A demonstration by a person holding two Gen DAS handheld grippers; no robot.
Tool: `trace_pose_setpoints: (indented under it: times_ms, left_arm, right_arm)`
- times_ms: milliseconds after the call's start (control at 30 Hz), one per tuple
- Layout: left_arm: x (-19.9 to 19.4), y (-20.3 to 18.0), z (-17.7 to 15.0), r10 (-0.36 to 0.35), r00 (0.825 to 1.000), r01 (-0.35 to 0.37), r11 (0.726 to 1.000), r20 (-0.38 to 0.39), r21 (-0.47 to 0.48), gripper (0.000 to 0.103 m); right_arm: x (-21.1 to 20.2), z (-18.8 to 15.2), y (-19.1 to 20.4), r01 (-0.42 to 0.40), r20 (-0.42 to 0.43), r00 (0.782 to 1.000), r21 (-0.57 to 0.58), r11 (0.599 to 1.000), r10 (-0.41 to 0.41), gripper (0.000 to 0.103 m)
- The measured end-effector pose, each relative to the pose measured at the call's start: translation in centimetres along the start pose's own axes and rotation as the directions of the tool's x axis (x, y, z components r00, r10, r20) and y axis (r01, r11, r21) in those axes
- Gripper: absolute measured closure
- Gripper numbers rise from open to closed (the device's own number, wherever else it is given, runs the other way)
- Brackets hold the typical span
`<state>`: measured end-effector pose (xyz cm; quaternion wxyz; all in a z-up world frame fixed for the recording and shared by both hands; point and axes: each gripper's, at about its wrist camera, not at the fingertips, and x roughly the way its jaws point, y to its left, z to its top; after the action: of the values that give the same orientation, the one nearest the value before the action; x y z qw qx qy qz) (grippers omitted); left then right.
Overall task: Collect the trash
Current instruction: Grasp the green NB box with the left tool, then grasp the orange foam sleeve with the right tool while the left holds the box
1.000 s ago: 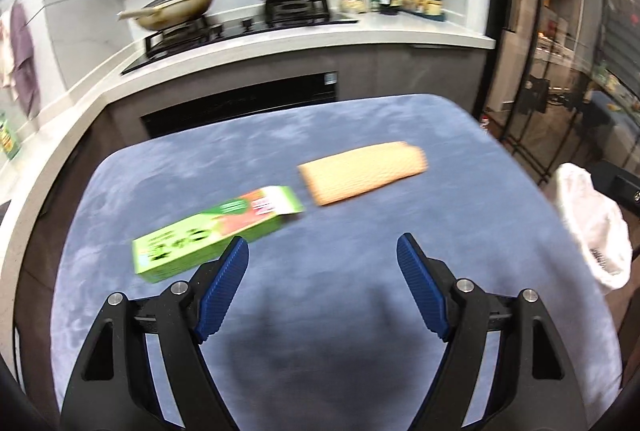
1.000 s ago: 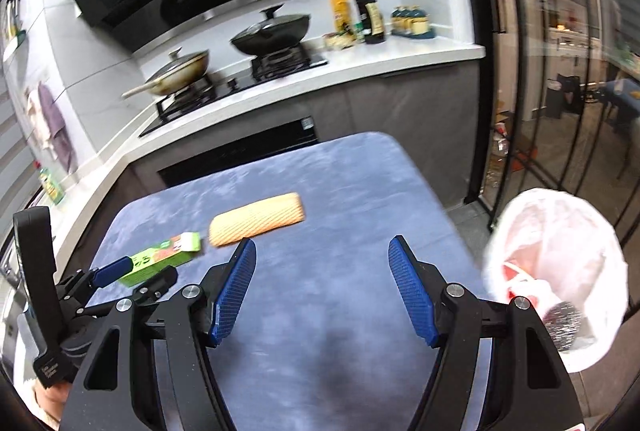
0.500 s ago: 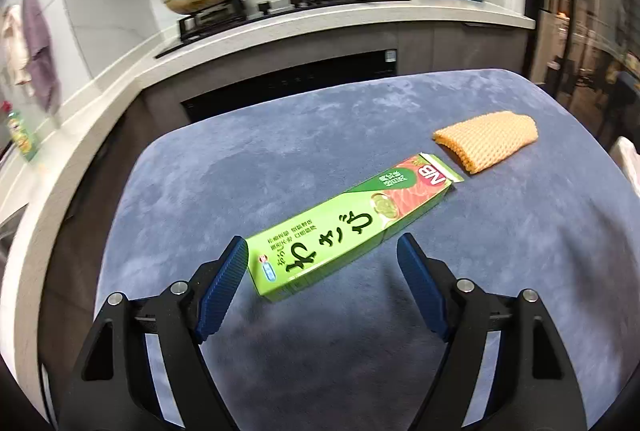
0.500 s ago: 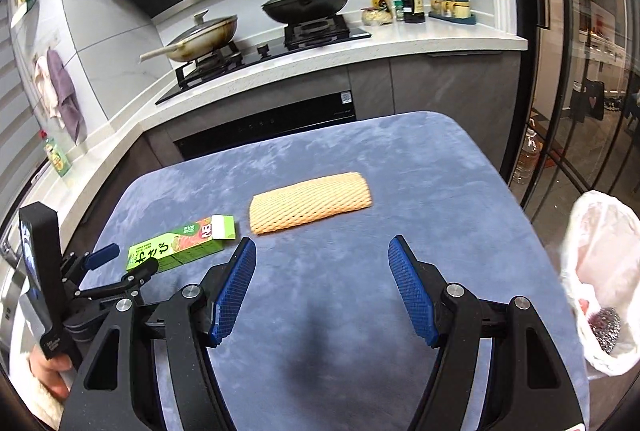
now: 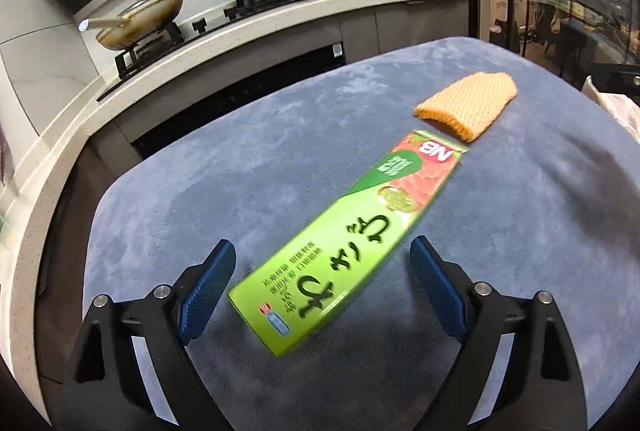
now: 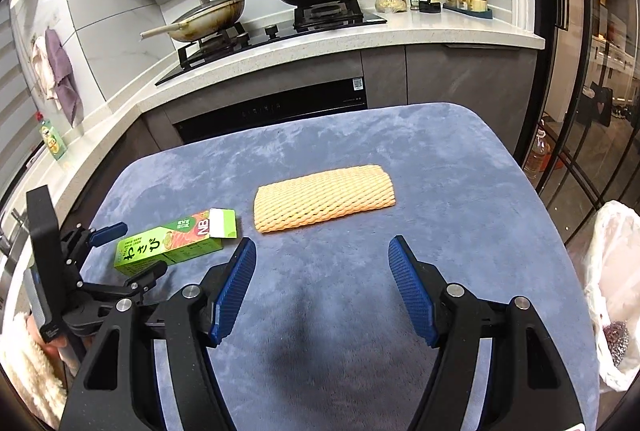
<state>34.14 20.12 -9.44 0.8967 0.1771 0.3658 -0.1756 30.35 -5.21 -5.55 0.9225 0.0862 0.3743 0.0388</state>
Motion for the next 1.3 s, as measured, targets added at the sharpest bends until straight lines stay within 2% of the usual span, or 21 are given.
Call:
trace_pose_setpoints:
  times_ms: [133, 233, 333, 400, 433, 500, 567, 700, 867, 1000, 1167, 1300]
  left_arm:
    - [0.9, 0.3, 0.2, -0.014, 0.999, 0.013, 0.999, -0.038, -0.030, 0.019]
    - [0.8, 0.0, 0.1, 0.000, 0.999, -0.002, 0.999, -0.043, -0.039, 0.022]
    - [0.6, -0.5, 0.1, 0.001, 0.999, -0.005, 0.998, -0.051, -0.062, 0.032]
    - [0.6, -1.0, 0.3, -0.014, 0.998, 0.009, 0.997, -0.058, -0.082, 0.045]
    - [0.5, -1.2, 0.4, -0.017, 0.998, 0.011, 0.996, -0.061, -0.093, 0.048]
    - [0.8, -1.8, 0.6, -0.068, 0.993, 0.054, 0.987, -0.091, -0.149, 0.060]
    - [1.0, -2.4, 0.8, -0.055, 0.994, 0.035, 0.980, -0.099, -0.195, 0.063]
    - [1.0, -3.0, 1.1, -0.036, 0.995, 0.005, 0.952, -0.097, -0.307, 0.064]
    - [0.8, -3.0, 1.0, -0.033, 0.996, -0.010, 0.885, -0.085, -0.465, 0.064]
    - [0.9, -3.4, 1.3, 0.013, 0.995, -0.061, 0.854, -0.094, -0.516, 0.064]
    - [1.5, -4.1, 1.9, 0.077, 0.990, -0.128, 0.831, -0.115, -0.541, 0.064]
    - [1.8, -4.6, 2.1, 0.131, 0.983, -0.179, 0.837, -0.128, -0.517, 0.064]
  right_arm:
    - [0.5, 0.0, 0.1, 0.002, -0.007, 1.000, -0.005, 1.000, -0.002, 0.036]
    - [1.0, 0.1, 0.1, 0.000, -0.011, 1.000, -0.001, 1.000, 0.000, 0.036]
    - [1.4, 0.0, 0.0, 0.002, -0.017, 1.000, 0.000, 1.000, -0.002, 0.036]
    - [1.6, 0.0, 0.0, 0.004, -0.020, 1.000, -0.001, 1.000, -0.005, 0.036]
    - [1.7, 0.0, 0.0, 0.006, -0.021, 1.000, -0.002, 1.000, -0.006, 0.036]
    - [2.0, 0.0, -0.1, 0.008, -0.023, 1.000, 0.000, 1.000, -0.008, 0.036]
    - [2.3, 0.1, -0.3, 0.011, -0.026, 1.000, 0.001, 1.000, -0.011, 0.036]
    - [3.0, 0.2, -0.9, 0.012, -0.034, 0.999, 0.015, 1.000, -0.011, 0.036]
    - [3.9, 0.3, -1.3, 0.013, -0.030, 0.999, 0.016, 1.000, -0.012, 0.036]
    - [5.1, 0.9, -1.7, 0.022, -0.025, 0.999, 0.014, 1.000, -0.022, 0.036]
    - [7.0, 2.0, -2.6, 0.024, -0.023, 0.999, 0.042, 0.999, -0.023, 0.036]
    - [9.0, 2.6, -3.4, 0.035, -0.044, 0.999, 0.067, 0.997, -0.032, 0.036]
